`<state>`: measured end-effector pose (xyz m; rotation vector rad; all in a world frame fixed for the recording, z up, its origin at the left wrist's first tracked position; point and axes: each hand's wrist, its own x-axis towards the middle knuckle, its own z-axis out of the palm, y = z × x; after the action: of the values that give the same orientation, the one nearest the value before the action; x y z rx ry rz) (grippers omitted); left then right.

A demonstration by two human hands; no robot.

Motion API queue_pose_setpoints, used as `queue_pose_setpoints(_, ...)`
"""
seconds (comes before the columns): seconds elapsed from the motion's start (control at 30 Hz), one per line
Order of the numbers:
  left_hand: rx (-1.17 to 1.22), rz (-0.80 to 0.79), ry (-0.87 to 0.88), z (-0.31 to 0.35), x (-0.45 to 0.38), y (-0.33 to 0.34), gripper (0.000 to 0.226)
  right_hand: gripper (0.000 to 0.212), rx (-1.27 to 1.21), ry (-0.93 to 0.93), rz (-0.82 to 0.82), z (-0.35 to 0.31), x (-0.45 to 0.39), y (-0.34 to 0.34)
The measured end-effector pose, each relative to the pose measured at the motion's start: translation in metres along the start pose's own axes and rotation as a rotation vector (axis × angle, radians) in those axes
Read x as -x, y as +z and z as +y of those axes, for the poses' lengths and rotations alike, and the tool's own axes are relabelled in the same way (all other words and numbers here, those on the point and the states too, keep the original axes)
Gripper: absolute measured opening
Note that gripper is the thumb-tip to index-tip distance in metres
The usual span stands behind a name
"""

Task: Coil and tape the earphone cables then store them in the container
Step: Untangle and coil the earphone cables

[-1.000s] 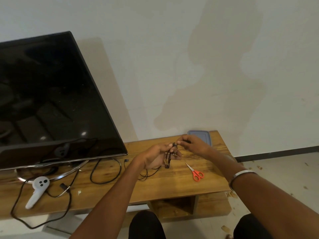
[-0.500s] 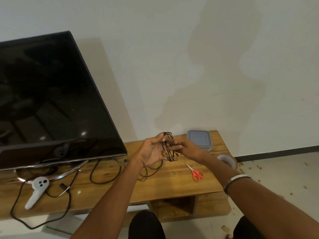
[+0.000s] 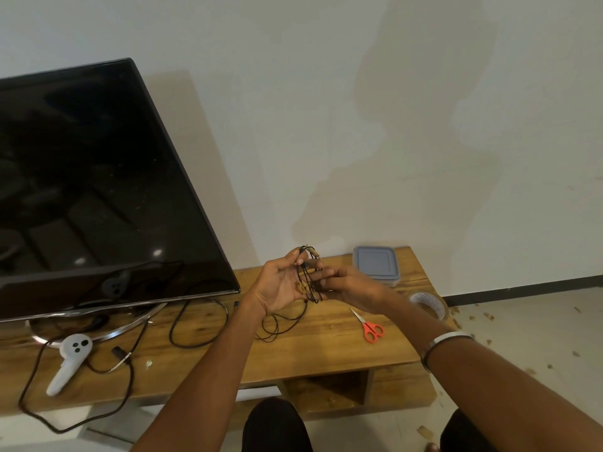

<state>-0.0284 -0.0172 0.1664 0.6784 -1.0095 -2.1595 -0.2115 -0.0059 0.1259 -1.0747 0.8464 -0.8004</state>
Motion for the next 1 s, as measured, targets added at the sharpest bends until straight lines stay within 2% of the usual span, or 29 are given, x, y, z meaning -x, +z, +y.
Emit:
queue_pose_setpoints(0.07,-0.008,0.005,-0.003,-0.001,-0.001,-0.001,0.024,0.023,0.036,-0.010,0.007,0.001,-0.002,0.002)
queue_pose_setpoints(0.17,-0.017,0.026,0.013,-0.002,-0.002,-0.003,0.025,0.017,0.092,-0.042,0.065,0.002,-0.001,0.003)
queue_pose_setpoints(0.3,-0.025,0.133,0.045,-0.004,-0.001,-0.011,0.029,0.016,0.059,-0.052,0.141,0.003,0.003,-0.002)
queue_pose_setpoints(0.47,-0.249,0.305,0.065,-0.009,-0.003,-0.017,0.031,0.015,0.040,-0.020,0.132,0.003,0.003,-0.009)
queue_pose_setpoints(0.63,-0.357,0.370,0.075,-0.015,-0.009,-0.019,0.032,0.020,-0.019,-0.006,0.120,0.005,0.003,-0.008)
queue_pose_setpoints(0.83,-0.389,0.382,0.070,-0.014,-0.011,-0.018,0.031,0.026,-0.061,0.055,0.119,0.005,0.001,-0.006)
queue_pose_setpoints(0.93,-0.452,0.355,0.063,-0.011,-0.011,-0.017,0.030,0.019,-0.035,0.048,0.100,0.006,0.003,-0.006)
queue_pose_setpoints(1.0,-0.504,0.334,0.053,-0.009,-0.011,-0.015,0.030,0.012,0.081,0.024,0.123,0.009,0.004,-0.006)
